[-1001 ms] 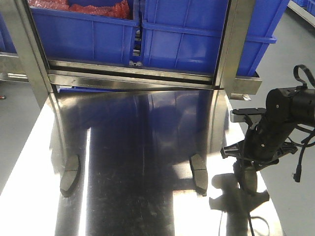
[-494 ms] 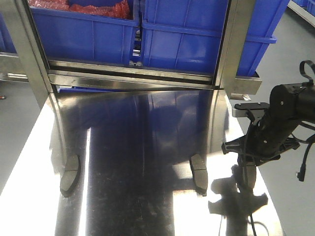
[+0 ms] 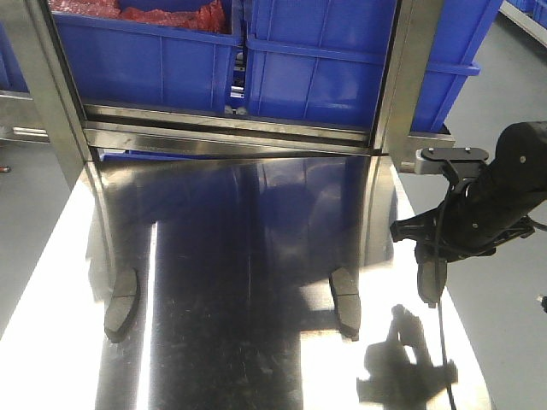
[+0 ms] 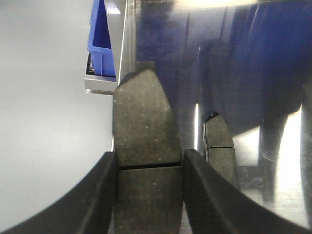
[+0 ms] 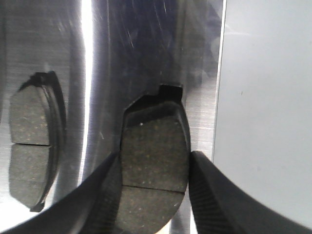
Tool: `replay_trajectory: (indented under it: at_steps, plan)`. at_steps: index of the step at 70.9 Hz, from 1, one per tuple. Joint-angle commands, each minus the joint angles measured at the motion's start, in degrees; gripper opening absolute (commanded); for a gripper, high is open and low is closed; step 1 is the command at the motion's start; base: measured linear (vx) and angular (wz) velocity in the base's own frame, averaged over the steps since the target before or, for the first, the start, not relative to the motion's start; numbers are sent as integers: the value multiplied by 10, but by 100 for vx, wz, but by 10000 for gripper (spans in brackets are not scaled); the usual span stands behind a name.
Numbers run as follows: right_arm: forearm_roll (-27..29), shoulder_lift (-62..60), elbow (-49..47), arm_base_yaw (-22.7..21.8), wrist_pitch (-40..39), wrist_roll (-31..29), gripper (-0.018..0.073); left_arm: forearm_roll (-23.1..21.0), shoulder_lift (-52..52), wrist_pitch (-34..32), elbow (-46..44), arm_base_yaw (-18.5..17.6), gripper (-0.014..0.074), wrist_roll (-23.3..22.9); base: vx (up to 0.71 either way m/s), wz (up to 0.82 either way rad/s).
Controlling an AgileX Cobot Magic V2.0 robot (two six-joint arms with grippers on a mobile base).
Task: Move and align brake pads A on conveyor
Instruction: 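Close the right gripper on the brake pad and lift it, then hold both brake pads raised above the steel table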
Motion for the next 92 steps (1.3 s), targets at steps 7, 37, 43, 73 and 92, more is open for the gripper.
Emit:
replay_trajectory:
  at_steps: [7,37,43,73,92]
  plan:
    - [1,-57,-12,-1,-21,-2,86,3,-8,-43,-17,-4,118,-1,0,0]
    - [4,-144,-12,-1,-27,-2,86,3,-8,-43,-17,-4,118,-1,0,0]
    - [4,-155,-12,-1,-27,-2,86,3,-8,-43,-17,-4,118,-1,0,0]
    - [4,-163,-12,-1,-40,-3,88,3,-8,-43,-17,-4,118,-1,0,0]
    - [4,-163,-12,-1,-39,-3,88,3,-8,-43,-17,-4,118,-1,0,0]
